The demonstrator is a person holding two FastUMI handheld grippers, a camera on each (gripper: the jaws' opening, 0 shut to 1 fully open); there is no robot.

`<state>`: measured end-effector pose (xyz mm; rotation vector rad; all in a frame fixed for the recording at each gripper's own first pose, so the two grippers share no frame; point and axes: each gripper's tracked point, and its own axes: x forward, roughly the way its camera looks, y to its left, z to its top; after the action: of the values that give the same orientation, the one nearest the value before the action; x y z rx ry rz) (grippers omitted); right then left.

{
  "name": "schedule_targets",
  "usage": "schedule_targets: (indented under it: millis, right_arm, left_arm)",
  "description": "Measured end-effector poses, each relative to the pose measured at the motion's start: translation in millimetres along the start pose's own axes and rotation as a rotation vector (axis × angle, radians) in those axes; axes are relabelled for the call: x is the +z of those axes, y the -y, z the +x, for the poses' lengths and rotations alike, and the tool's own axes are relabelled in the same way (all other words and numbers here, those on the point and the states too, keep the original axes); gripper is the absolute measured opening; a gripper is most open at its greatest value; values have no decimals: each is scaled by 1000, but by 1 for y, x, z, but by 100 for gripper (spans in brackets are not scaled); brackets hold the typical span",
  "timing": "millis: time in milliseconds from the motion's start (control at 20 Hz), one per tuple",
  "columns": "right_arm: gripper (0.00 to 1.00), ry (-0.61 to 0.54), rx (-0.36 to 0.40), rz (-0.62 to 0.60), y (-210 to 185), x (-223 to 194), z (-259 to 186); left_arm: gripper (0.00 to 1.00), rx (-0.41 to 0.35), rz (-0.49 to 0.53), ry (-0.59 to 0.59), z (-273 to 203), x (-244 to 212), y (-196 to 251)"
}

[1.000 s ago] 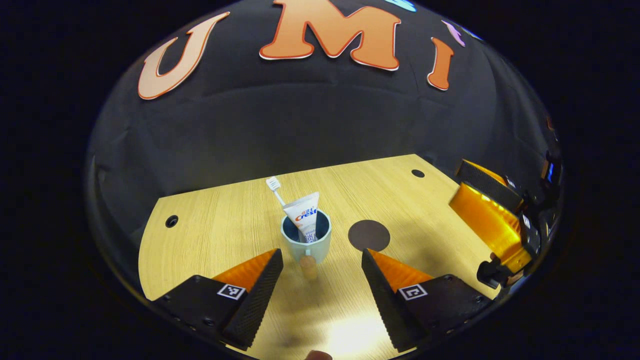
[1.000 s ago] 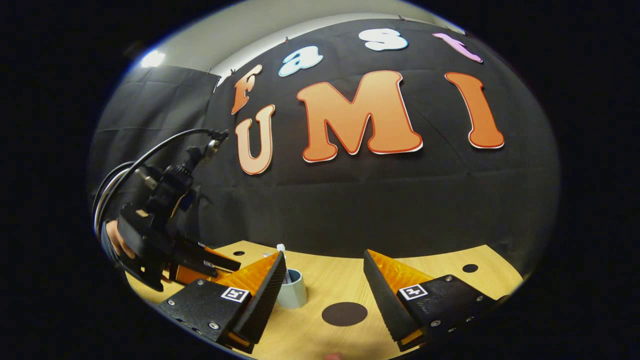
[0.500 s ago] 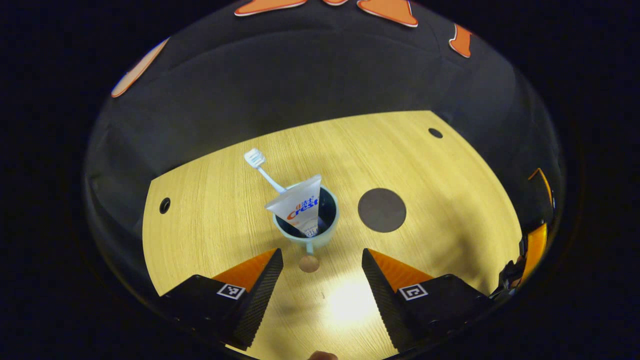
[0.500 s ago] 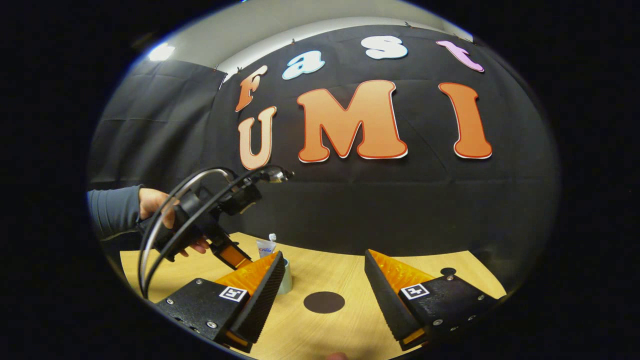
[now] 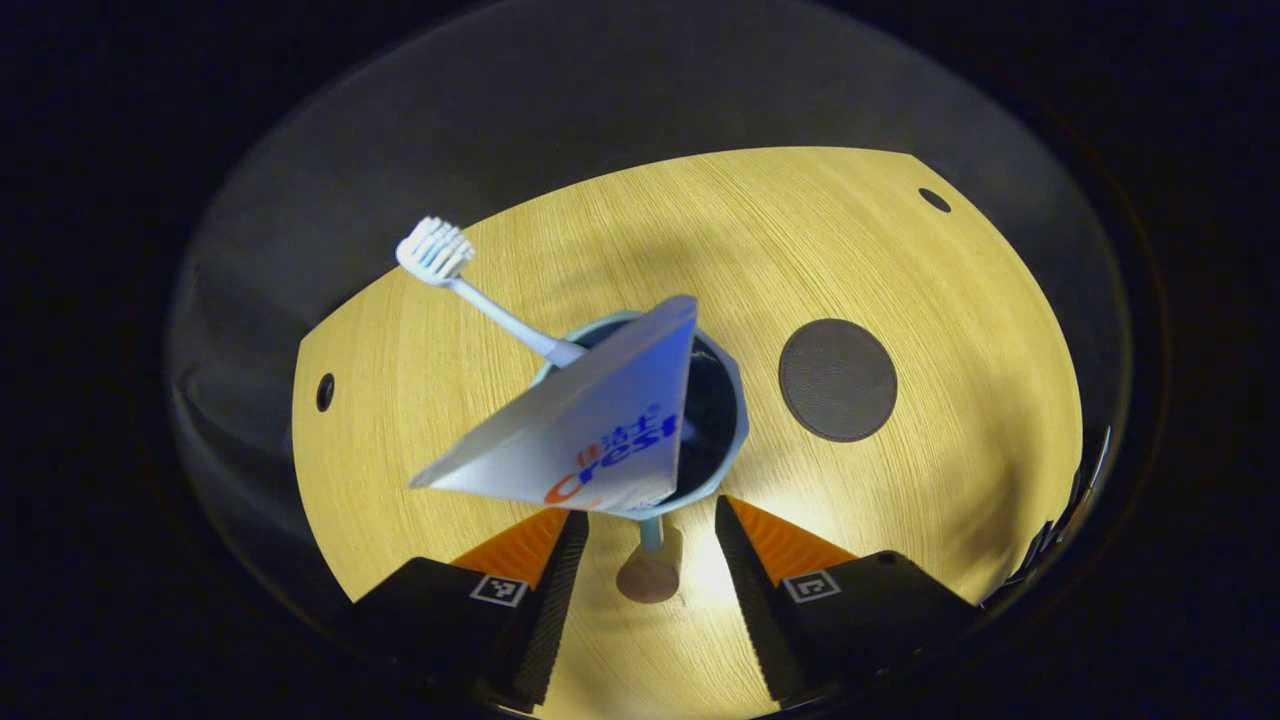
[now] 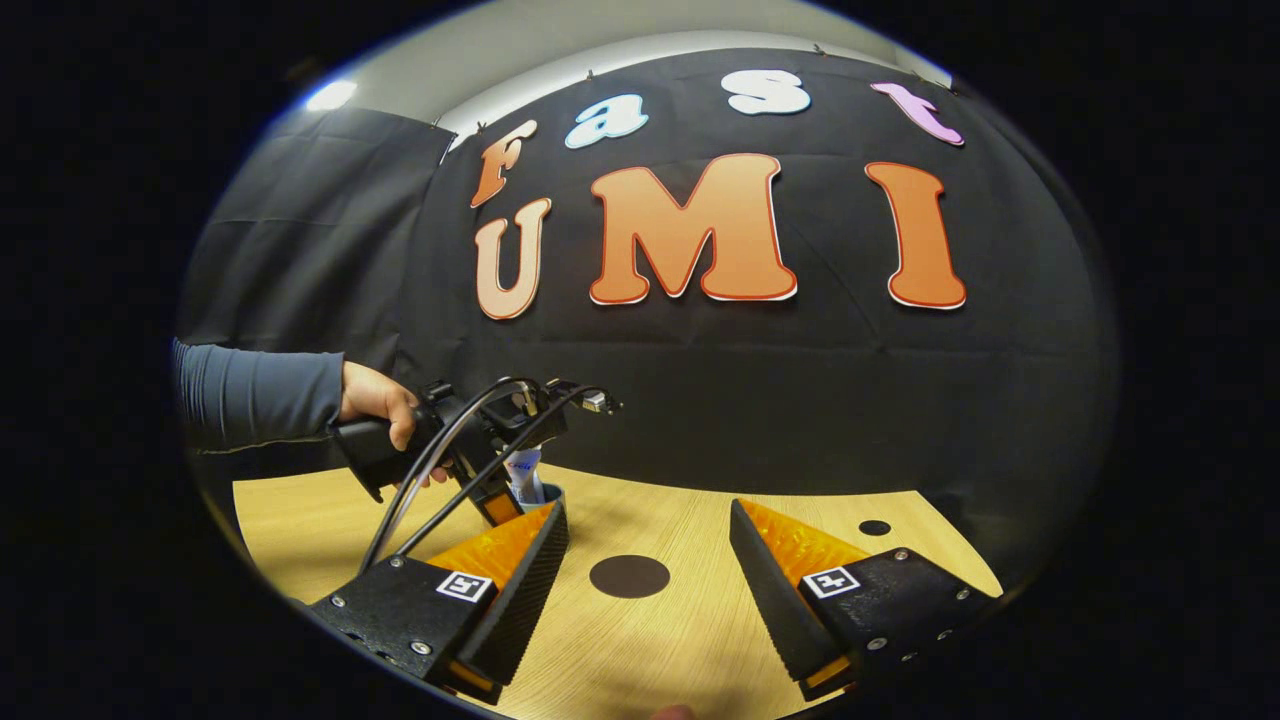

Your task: Put the toothbrush and toothpaste on the desktop into the cup, then pick up the cup and place it on the coaster on the desktop.

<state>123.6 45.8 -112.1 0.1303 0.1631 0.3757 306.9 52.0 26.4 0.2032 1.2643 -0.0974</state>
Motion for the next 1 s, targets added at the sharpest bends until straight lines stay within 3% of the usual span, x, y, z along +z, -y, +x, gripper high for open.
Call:
schedule_targets:
  millis: [100,250,300,350,400,450,500,1000]
  right_arm:
    - [97,-4,1,-2,-1,-2,-3]
    - [97,-6,-5,-6,1,-2,-8]
    - [97,-9,-9,-8,3,-3,-10]
    - [97,-8,-17,-10,5,-3,-11]
    - [97,-6,-21,-9,6,-1,-13]
    - [97,-6,-31,-5,9,-1,-14]
    - [97,-5,-30,4,10,-1,-16]
    - [97,-2,-73,19,27,0,-36]
  left_arm:
    - [67,-17,-11,-18,5,-7,5]
    - [36,4,-22,-22,19,-9,-4]
    - [32,6,-23,-22,16,-10,-6]
    - [31,10,-27,-17,14,-11,-6]
    - [38,6,-36,-4,14,-8,-6]
    - [28,7,-41,2,16,-8,-8]
    - [26,9,-45,-2,13,-11,-11]
    - [24,-2,-93,85,3,0,-8]
